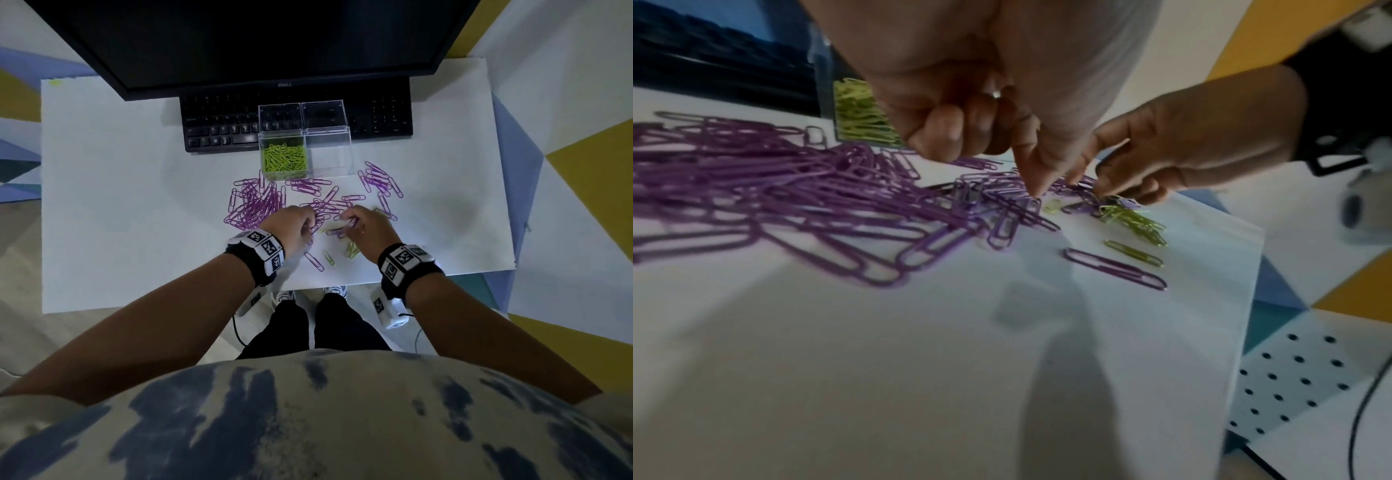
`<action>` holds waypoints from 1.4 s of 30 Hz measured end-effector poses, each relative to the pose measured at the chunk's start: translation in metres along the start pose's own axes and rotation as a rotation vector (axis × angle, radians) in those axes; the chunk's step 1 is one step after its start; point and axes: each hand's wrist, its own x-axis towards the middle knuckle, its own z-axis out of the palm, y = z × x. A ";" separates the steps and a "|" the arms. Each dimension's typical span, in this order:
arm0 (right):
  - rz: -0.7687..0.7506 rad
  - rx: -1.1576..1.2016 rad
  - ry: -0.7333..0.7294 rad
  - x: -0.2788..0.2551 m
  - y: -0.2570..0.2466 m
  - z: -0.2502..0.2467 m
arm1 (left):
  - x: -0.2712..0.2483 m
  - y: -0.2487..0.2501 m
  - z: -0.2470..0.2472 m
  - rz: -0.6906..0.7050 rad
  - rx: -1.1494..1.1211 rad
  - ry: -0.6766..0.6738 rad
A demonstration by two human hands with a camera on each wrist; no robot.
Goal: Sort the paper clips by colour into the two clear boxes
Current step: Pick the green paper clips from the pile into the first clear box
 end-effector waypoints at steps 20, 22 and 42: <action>-0.147 -0.270 -0.182 -0.016 0.012 -0.005 | -0.014 0.030 0.034 0.075 0.113 -0.237; -0.141 -0.223 -0.168 -0.013 0.014 -0.002 | -0.013 0.028 0.035 0.035 0.008 -0.193; 0.452 1.018 -0.018 0.003 0.000 -0.024 | 0.014 0.027 0.012 -0.241 -0.228 0.024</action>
